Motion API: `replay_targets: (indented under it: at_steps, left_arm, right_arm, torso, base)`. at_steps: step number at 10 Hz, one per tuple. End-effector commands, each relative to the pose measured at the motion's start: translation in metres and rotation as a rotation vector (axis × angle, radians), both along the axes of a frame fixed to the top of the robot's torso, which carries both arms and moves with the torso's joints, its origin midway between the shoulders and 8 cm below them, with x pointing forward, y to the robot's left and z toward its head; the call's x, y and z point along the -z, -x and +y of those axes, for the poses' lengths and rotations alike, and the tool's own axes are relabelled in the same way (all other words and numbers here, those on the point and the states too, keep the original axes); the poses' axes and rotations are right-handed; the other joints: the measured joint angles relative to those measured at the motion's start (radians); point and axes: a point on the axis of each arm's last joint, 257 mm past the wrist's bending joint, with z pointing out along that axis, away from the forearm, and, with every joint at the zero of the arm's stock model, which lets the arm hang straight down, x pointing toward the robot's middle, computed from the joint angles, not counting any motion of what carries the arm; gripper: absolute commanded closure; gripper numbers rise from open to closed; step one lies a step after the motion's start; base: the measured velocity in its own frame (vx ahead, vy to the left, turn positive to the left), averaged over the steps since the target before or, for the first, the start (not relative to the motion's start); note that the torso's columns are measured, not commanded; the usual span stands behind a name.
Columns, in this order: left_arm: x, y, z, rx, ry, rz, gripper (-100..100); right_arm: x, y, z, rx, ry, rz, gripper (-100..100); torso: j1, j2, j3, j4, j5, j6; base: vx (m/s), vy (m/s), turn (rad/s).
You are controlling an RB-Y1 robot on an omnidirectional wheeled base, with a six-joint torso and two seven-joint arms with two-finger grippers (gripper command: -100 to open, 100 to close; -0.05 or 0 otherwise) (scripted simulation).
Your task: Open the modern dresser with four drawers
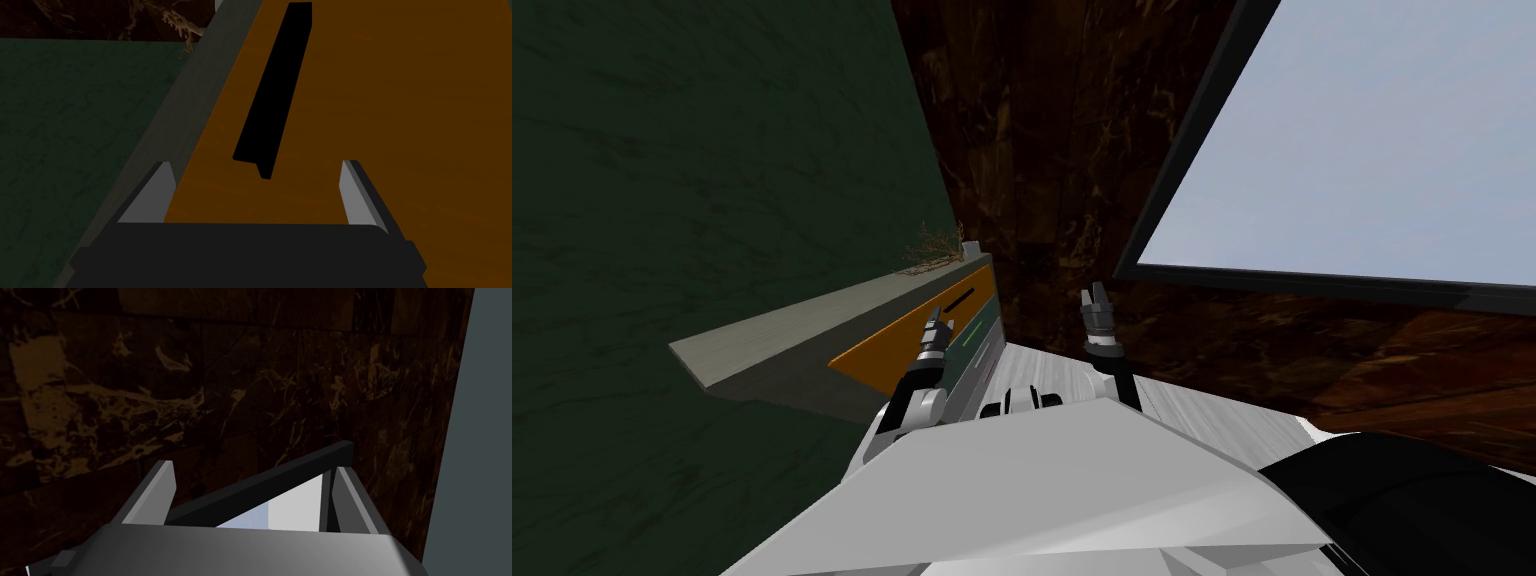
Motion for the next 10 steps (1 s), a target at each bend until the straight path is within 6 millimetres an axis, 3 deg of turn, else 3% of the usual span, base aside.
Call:
replay_targets:
  at_steps: [1, 3, 8, 9, 10]
  left_arm:
    - [0.006, -0.002, 0.0, 0.001, 0.001, 0.002, 100]
    - [0.001, 0.0, -0.003, 0.001, 0.0, 0.001, 100]
    - [-0.005, 0.003, -0.006, 0.003, -0.001, -0.001, 100]
    - [-0.005, 0.004, -0.004, 0.009, -0.003, 0.008, -100]
    - [-0.005, 0.004, -0.004, 0.009, -0.001, 0.01, -100]
  right_arm:
    - [0.0, 0.0, 0.0, 0.0, 0.0, 0.0, 0]
    - [0.0, 0.0, 0.0, 0.0, 0.0, 0.0, 0]
    - [0.0, 0.0, 0.0, 0.0, -0.001, 0.0, 0]
    - [0.0, 0.0, 0.0, 0.0, 0.0, 0.0, 0]
    - [0.0, 0.0, 0.0, 0.0, 0.0, 0.0, 0]
  torso:
    - [-0.001, 0.002, 0.001, 0.0, 0.0, 0.0]
    - [-0.001, 0.003, 0.002, 0.001, 0.0, 0.0]
    - [-0.002, 0.0, 0.0, 0.0, 0.0, 0.0]
    - [0.005, -0.001, -0.001, 0.0, 0.001, 0.0]
    - [0.012, -0.003, -0.002, -0.001, 0.003, 0.0]
  base:
    - [-0.047, 0.01, 0.01]
    - [-0.035, -0.037, 0.0]
    - [-0.037, -0.166, 0.005]
    - [0.024, 0.064, 0.005]
    - [0.037, 0.141, -0.001]
